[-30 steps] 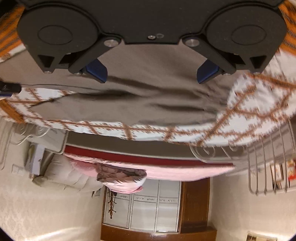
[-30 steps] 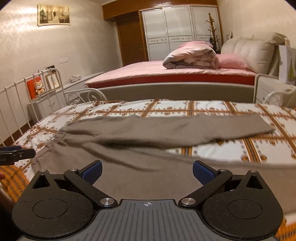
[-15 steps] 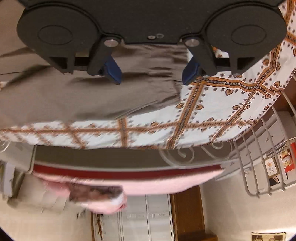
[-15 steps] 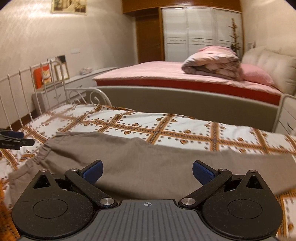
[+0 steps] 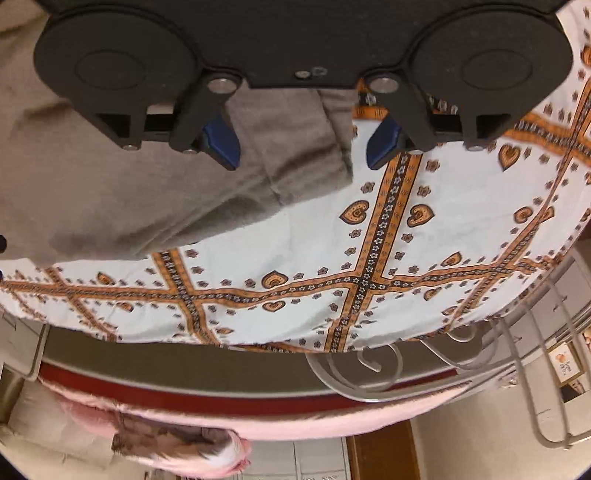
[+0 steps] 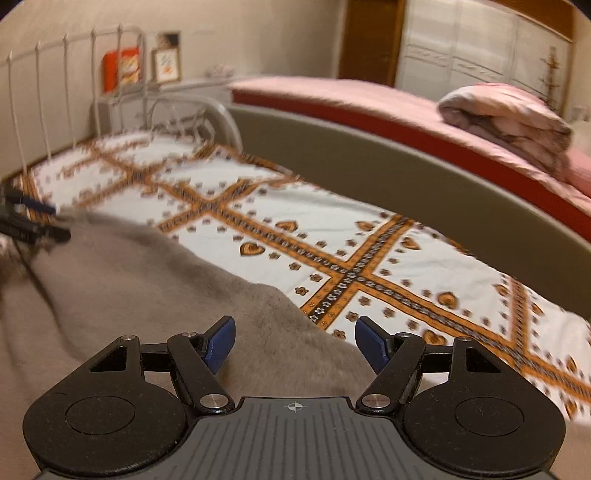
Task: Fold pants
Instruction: 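Grasp the waistband with the left gripper while the right gripper grasps the waistband edge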
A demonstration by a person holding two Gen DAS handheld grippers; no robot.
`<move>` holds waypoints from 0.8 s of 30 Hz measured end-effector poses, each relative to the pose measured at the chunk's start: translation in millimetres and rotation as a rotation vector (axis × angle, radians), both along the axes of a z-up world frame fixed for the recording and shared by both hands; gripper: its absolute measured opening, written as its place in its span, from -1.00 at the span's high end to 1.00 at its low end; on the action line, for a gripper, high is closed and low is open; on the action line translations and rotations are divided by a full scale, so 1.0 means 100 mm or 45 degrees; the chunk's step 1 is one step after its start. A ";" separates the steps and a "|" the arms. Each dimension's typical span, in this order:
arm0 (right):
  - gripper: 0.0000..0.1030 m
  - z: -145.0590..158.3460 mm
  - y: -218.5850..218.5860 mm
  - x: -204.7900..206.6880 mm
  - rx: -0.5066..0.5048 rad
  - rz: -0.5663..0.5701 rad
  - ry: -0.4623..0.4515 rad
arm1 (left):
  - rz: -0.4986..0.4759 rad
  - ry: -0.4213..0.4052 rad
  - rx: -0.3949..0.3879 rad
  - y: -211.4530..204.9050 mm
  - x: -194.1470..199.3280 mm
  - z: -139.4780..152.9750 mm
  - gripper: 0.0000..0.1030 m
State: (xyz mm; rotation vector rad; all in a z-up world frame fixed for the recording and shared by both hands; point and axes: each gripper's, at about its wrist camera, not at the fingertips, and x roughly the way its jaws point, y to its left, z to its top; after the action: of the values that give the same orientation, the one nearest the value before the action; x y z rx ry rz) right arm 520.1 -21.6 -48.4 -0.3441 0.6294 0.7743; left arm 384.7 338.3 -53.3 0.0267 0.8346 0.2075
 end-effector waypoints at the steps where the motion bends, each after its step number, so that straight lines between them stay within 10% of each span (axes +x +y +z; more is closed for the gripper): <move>1: -0.41 -0.04 0.04 0.05 -0.018 0.016 0.000 | -0.004 0.007 0.004 0.01 0.04 -0.02 -0.43; 15: -0.35 -0.34 0.00 0.42 -0.016 0.118 0.107 | -0.143 0.054 -0.201 0.32 0.32 -0.16 -0.48; 21: 0.06 -0.31 0.01 0.36 -0.009 0.152 0.121 | -0.198 0.046 -0.218 0.26 0.33 -0.10 0.06; 24: 0.59 -0.29 0.02 0.33 -0.019 0.153 0.122 | -0.208 0.015 -0.244 0.26 0.31 -0.07 0.52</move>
State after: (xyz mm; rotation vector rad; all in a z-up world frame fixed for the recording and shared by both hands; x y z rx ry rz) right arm 553.3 -19.4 -77.1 -0.3625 0.7092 0.9058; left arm 415.7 364.3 -60.2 -0.0833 0.8563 -0.0267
